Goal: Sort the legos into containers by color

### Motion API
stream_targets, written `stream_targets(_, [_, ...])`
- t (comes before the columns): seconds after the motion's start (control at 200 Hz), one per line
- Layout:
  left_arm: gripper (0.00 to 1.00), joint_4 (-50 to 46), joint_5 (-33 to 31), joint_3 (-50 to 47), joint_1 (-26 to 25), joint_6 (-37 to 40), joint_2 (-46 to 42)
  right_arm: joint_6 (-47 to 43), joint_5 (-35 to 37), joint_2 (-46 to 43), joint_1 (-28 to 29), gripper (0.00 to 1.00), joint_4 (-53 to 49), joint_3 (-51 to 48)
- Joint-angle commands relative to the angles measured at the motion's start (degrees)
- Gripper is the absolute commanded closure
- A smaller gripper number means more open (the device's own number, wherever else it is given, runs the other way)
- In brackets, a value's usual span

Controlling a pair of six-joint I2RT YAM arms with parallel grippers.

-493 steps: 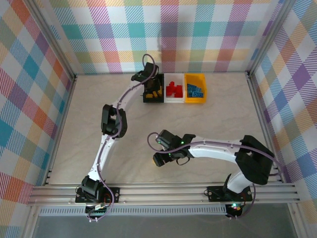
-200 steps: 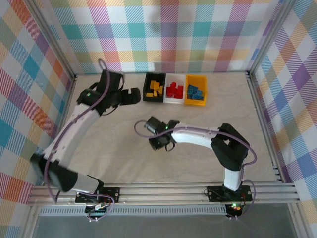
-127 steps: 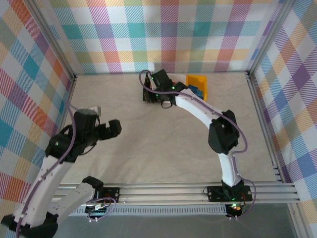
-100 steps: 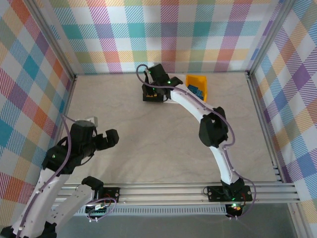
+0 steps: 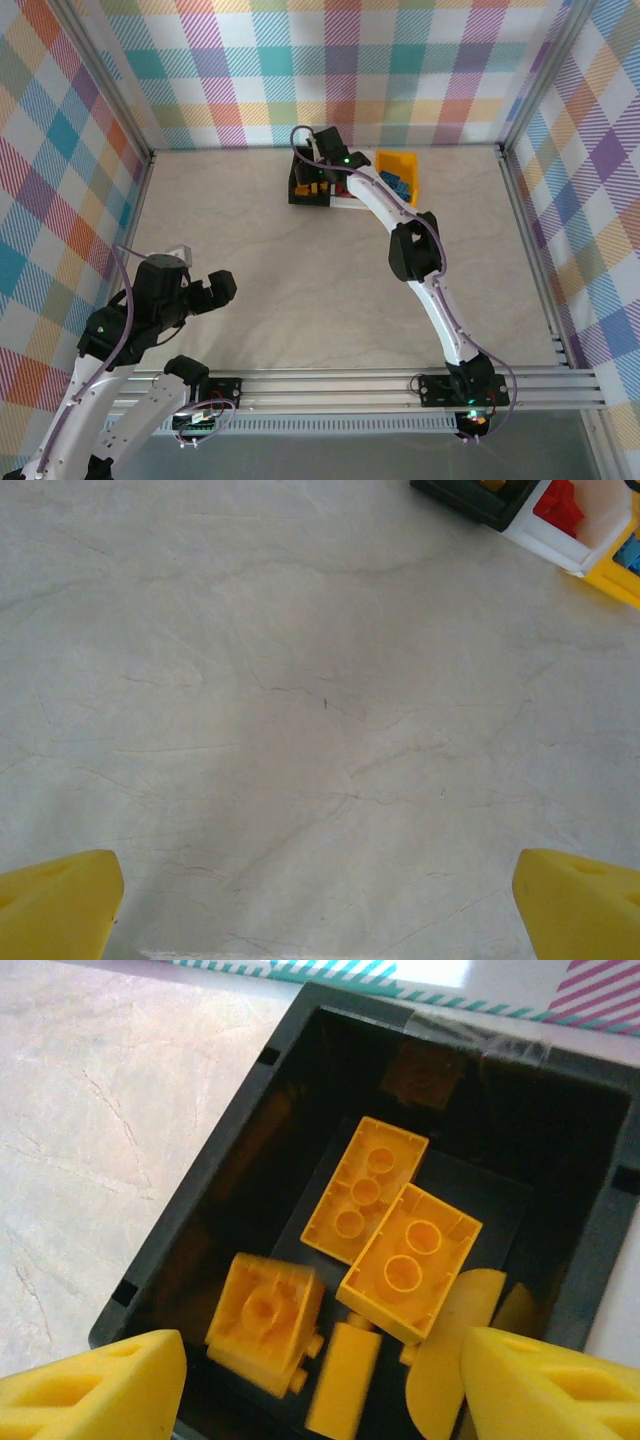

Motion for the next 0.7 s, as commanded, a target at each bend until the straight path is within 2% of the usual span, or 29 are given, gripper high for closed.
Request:
stream_targets(0.0, [0.0,-0.33,0.62,-1.2,0.4,-1.29,-0.36,-0.07,-1.52,-5.44,0.64,0.25,-0.24,1.39])
stream_targets(0.075, [0.0,1.18,0.17,-1.62,0.49,-1.48,-0.38,0.5,-2.64,-12.19,0.66,0.25,-0.43,-3.85])
stream_targets(0.115, [0.0,2.42,-0.41,-1.89,0.44,-1.27,-0.37,0.55,-2.82,-17.58,0.63,0.25,1.29,-9.69])
stream_targets(0.295, [0.0,8.62,-4.8,-3.58,0.45,-0.2,0.89,0.76,-4.68,-44.1,-1.82,0.21,9.96,-42.08])
stream_targets(0.475, [0.0,19.56,-15.55,-8.48,0.46,1.39,3.23,0.52,-5.06,-64.65,-11.63,0.13,11.45,-70.13])
stream_targets(0.59, [0.0,30.48,-16.17,-14.73,0.39,5.8,4.21,-1.79,-6.85,-76.04,-19.04,0.12,20.33,-89.17])
stream_targets(0.695, [0.0,38.44,-18.89,-19.92,0.45,10.83,5.19,-7.46,-4.53,-82.96,-21.33,0.09,30.1,-102.21])
